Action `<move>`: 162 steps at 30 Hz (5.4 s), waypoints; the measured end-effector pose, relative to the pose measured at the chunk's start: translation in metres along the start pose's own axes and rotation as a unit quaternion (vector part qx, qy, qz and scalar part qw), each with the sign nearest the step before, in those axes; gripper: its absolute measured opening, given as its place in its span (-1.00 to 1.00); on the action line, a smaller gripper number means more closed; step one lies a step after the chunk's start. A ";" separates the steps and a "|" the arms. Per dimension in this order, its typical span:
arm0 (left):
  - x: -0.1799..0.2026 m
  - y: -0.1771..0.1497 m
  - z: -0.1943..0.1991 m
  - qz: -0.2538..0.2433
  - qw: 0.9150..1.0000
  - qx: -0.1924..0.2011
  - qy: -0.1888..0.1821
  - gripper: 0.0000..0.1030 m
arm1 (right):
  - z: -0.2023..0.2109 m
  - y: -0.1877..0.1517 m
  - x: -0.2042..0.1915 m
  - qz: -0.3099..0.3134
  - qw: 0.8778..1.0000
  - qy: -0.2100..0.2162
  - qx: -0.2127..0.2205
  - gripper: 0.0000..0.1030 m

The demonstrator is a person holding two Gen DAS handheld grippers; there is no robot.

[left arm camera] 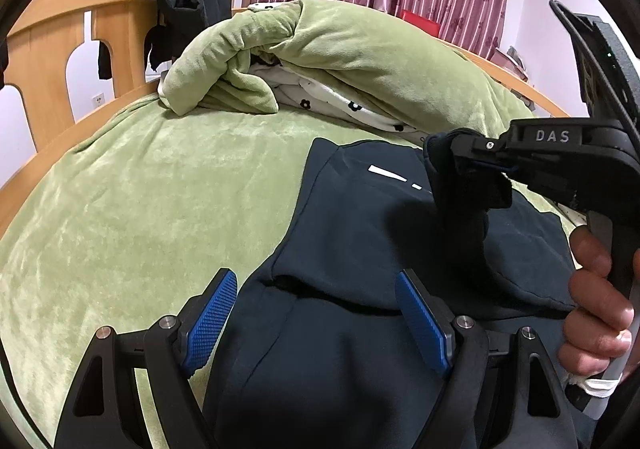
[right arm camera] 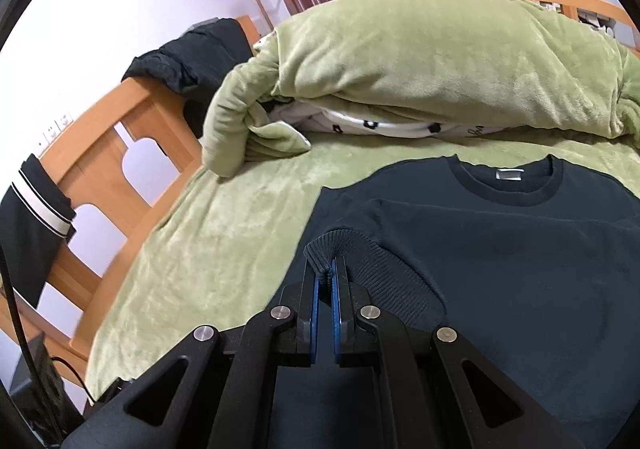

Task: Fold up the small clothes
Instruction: 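Carry the cuff toward the collar with the right gripper and open it, then grasp the first sleeve's ribbed cuff with the left gripper, reposition, release, then move both grippers to the sweatshirt's ribbed hem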

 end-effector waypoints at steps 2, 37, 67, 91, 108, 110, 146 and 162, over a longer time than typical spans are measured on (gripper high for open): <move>-0.001 0.000 -0.001 0.002 1.000 -0.003 0.001 0.56 | -0.012 -0.006 0.001 0.001 1.000 -0.005 -0.017 -0.84; 0.048 -0.017 -0.016 -0.052 0.998 -0.024 0.004 0.55 | 0.156 -0.143 0.278 -0.103 0.957 -0.270 -0.014 -0.17; 0.096 0.035 -0.094 0.056 0.998 -0.028 -0.025 -0.77 | 0.136 -0.158 0.292 -0.045 0.956 -0.290 -0.021 -0.17; 0.025 0.006 -0.094 -0.028 0.996 -0.068 0.040 -0.42 | 0.131 -0.153 0.293 -0.043 0.958 -0.283 -0.023 -0.17; 0.021 -0.003 -0.056 -0.025 0.998 -0.040 0.035 -0.42 | 0.159 -0.162 0.281 -0.026 0.956 -0.291 -0.027 0.06; 0.025 -0.004 -0.042 -0.039 0.998 -0.025 0.037 -0.40 | 0.167 -0.160 0.271 -0.016 0.954 -0.299 -0.022 0.07; -0.039 -0.135 0.120 -0.053 0.998 -0.029 -0.004 -0.26 | 0.287 -0.307 0.167 -0.038 0.961 -0.269 -0.050 0.07; -0.067 -0.170 0.097 0.010 0.997 -0.079 -0.004 0.20 | 0.301 -0.343 0.191 -0.117 0.960 -0.250 -0.053 0.07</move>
Point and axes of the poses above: each gripper's, at about its wrist camera, not at the fingertips, and z roughly against the way its jaws point, x to its right, y to its top, the point moved 4 cm from there along -z, roughly the way its jaws point, and after that the axes turned 5 degrees about z, right-handed, at the moved point
